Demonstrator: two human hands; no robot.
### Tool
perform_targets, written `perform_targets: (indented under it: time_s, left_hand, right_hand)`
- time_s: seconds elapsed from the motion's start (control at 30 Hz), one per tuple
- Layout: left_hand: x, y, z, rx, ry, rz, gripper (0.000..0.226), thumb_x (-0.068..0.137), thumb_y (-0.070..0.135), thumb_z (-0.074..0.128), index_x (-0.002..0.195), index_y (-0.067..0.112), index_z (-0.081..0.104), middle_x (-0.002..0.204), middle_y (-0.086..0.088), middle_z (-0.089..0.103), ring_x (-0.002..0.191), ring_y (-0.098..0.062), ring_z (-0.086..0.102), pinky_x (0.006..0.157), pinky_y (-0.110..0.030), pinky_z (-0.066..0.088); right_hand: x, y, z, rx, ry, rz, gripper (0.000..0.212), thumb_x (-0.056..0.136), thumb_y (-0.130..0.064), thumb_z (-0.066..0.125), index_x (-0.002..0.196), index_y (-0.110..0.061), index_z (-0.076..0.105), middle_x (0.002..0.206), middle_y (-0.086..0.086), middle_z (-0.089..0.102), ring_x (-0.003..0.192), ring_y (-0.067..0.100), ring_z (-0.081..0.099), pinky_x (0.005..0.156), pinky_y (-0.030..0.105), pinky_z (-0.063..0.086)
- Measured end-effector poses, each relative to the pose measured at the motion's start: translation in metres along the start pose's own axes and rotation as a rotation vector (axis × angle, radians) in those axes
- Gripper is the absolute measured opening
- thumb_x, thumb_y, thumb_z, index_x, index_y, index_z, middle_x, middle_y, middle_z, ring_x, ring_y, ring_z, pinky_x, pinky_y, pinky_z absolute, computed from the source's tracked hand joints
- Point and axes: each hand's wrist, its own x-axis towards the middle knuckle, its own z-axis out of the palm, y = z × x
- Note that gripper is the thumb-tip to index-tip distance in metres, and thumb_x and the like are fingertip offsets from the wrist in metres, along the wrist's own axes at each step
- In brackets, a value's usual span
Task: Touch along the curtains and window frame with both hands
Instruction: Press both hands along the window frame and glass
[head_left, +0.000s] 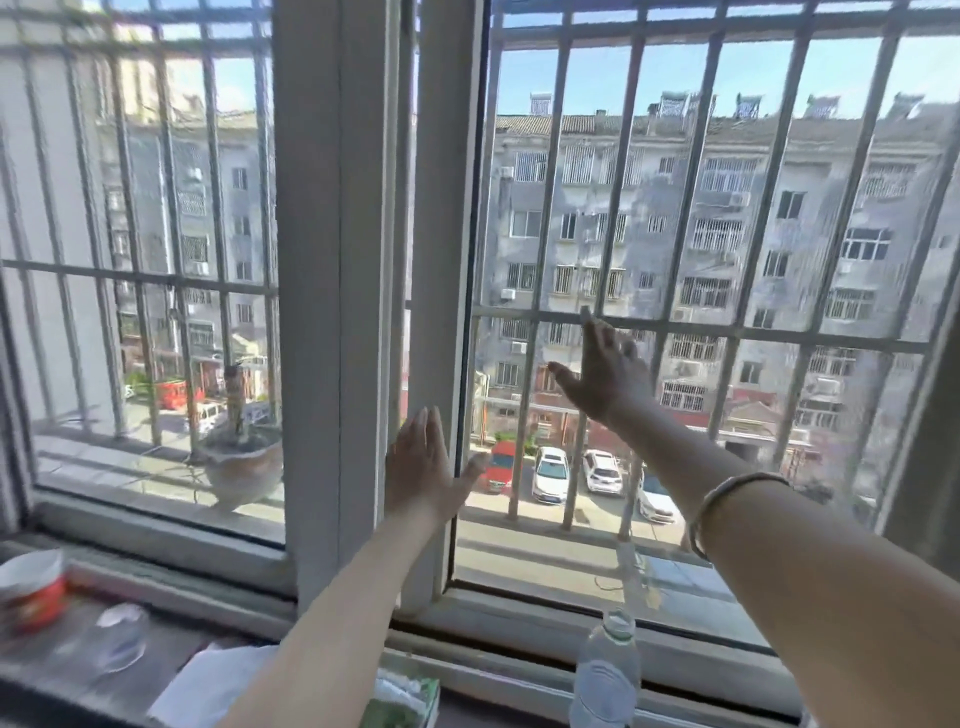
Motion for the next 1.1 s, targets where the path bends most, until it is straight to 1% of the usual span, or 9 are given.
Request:
perform_targets:
  time_s: [0.2,0.27,0.37,0.53,0.6,0.73,0.9,1.03,1.1]
  left_hand:
    - [0.037,-0.024,0.006,-0.093,0.034,0.039,0.084,0.089,0.057,0.033,0.143,0.011,-0.012,0.155,-0.007,-0.015,0.142,-0.018,-0.011,0.114,-0.032,-0.005]
    - [0.052,-0.030,0.006,-0.143,0.078,0.070,0.085,0.089,0.054,0.036,0.142,0.011,-0.015,0.154,-0.007,-0.017,0.142,-0.018,-0.012,0.112,-0.030,-0.008]
    - [0.071,-0.033,0.007,-0.206,0.167,0.127,0.088,0.089,0.053,0.039,0.141,0.011,-0.018,0.154,-0.007,-0.019,0.142,-0.017,-0.013,0.108,-0.023,-0.014]
    - [0.092,-0.034,0.017,-0.367,0.210,0.149,0.092,0.087,0.048,0.047,0.139,0.014,-0.021,0.146,0.002,-0.027,0.142,-0.015,-0.011,0.108,-0.020,-0.011]
    - [0.097,-0.034,0.021,-0.436,0.177,0.120,0.098,0.085,0.045,0.052,0.138,0.015,-0.024,0.147,0.003,-0.026,0.143,-0.018,-0.006,0.111,-0.024,-0.002]
    - [0.101,-0.035,0.023,-0.445,0.156,0.045,0.105,0.081,0.045,0.059,0.140,0.017,-0.023,0.156,-0.003,-0.007,0.142,-0.024,0.010,0.110,-0.037,0.024]
    - [0.101,-0.034,0.026,-0.437,0.197,0.041,0.107,0.079,0.043,0.064,0.141,0.016,-0.020,0.156,-0.009,0.008,0.140,-0.027,0.021,0.108,-0.036,0.032]
    - [0.101,-0.030,0.027,-0.376,0.237,0.035,0.106,0.079,0.041,0.064,0.140,0.013,-0.019,0.153,-0.012,0.017,0.135,-0.029,0.032,0.100,-0.034,0.039]
    - [0.100,-0.027,0.028,-0.364,0.228,0.029,0.105,0.079,0.042,0.062,0.141,0.012,-0.018,0.154,-0.011,0.015,0.134,-0.029,0.033,0.096,-0.034,0.042]
  right_hand:
    - [0.043,-0.036,0.024,-0.030,0.049,-0.049,0.082,0.089,-0.048,0.043,0.147,-0.018,-0.007,0.155,0.009,0.012,0.140,0.037,0.013,0.109,0.052,0.029]
    - [0.056,-0.048,0.029,-0.058,0.079,-0.053,0.081,0.090,-0.050,0.040,0.147,-0.019,-0.009,0.157,0.007,0.003,0.142,0.036,0.004,0.114,0.052,0.017]
    - [0.070,-0.063,0.034,-0.098,0.175,-0.085,0.078,0.091,-0.049,0.038,0.146,-0.021,-0.011,0.157,0.004,-0.010,0.143,0.032,-0.010,0.115,0.045,-0.003]
    - [0.094,-0.090,0.037,-0.188,0.280,-0.256,0.074,0.093,-0.041,0.039,0.147,-0.018,-0.006,0.158,0.004,-0.008,0.144,0.025,-0.009,0.116,0.042,-0.002]
    - [0.103,-0.099,0.036,-0.204,0.296,-0.305,0.075,0.093,-0.040,0.041,0.147,-0.016,-0.006,0.158,0.005,-0.007,0.145,0.025,-0.007,0.116,0.042,-0.001]
    - [0.115,-0.107,0.033,-0.239,0.314,-0.358,0.075,0.091,-0.043,0.044,0.147,-0.026,-0.002,0.156,0.012,-0.012,0.144,0.032,-0.008,0.115,0.046,0.001]
    - [0.131,-0.128,0.027,-0.234,0.321,-0.411,0.076,0.088,-0.048,0.047,0.147,-0.027,0.004,0.157,0.003,-0.012,0.141,0.039,-0.015,0.113,0.052,-0.003]
    - [0.135,-0.149,0.033,-0.145,0.322,-0.322,0.084,0.084,-0.045,0.054,0.147,-0.028,0.001,0.156,0.003,-0.016,0.138,0.044,-0.020,0.112,0.057,-0.003]
    - [0.134,-0.150,0.038,-0.120,0.340,-0.294,0.087,0.083,-0.040,0.057,0.147,-0.029,-0.001,0.156,0.002,-0.017,0.138,0.044,-0.020,0.112,0.056,-0.004]
